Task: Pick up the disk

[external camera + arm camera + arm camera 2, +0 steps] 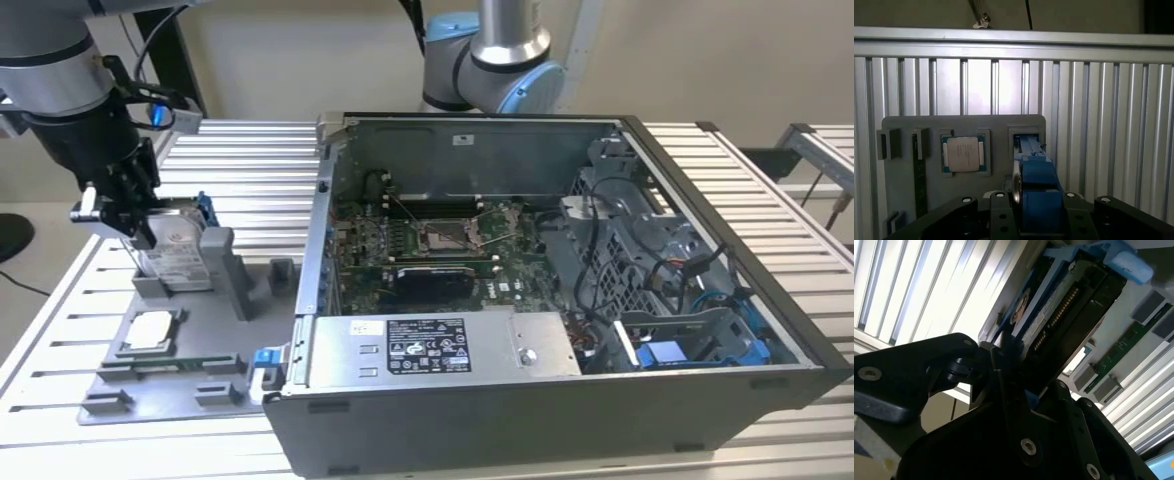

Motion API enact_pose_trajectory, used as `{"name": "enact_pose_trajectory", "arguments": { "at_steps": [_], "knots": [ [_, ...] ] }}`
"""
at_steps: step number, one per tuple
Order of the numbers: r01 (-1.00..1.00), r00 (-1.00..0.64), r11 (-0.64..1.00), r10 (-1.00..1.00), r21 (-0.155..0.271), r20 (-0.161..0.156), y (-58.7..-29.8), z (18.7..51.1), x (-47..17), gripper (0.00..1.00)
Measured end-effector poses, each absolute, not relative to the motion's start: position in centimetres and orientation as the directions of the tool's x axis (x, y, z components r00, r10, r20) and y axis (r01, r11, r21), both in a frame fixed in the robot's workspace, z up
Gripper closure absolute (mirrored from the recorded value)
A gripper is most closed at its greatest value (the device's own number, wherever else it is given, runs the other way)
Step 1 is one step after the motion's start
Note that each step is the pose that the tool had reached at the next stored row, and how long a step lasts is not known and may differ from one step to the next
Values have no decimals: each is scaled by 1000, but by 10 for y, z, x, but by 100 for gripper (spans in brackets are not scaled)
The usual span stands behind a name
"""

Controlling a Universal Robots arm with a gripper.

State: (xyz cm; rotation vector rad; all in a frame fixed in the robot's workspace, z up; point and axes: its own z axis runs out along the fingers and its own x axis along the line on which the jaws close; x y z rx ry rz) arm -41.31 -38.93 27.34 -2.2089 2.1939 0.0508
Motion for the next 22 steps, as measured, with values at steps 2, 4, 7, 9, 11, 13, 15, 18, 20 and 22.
{"name": "enact_pose_trajectory", "arguments": {
  "at_steps": [2, 4, 7, 9, 11, 13, 15, 18, 20, 22],
  "knots": [
    [-1000, 29, -29, -999, 3, -43, -389, 273, -413, 100],
    [-999, 32, -32, -999, 3, -43, -389, 273, -413, 100],
    [-1000, 22, -22, -999, 3, -43, -389, 273, -413, 100],
    [-1000, 13, -14, -999, 3, -43, -389, 273, -413, 100],
    [-1000, 4, -4, -999, 3, -43, -389, 273, -413, 100],
    [-1000, -2, 2, -999, 3, -43, -389, 273, -413, 100],
    [-1000, -15, 15, -999, 4, -43, -389, 273, -413, 100],
    [-999, -44, 44, -998, 5, -43, -389, 273, -413, 100],
    [-999, -46, 46, -998, 5, -43, -389, 273, -413, 100],
    [-999, -47, 47, -998, 5, -43, -389, 273, -413, 100]
  ]
}}
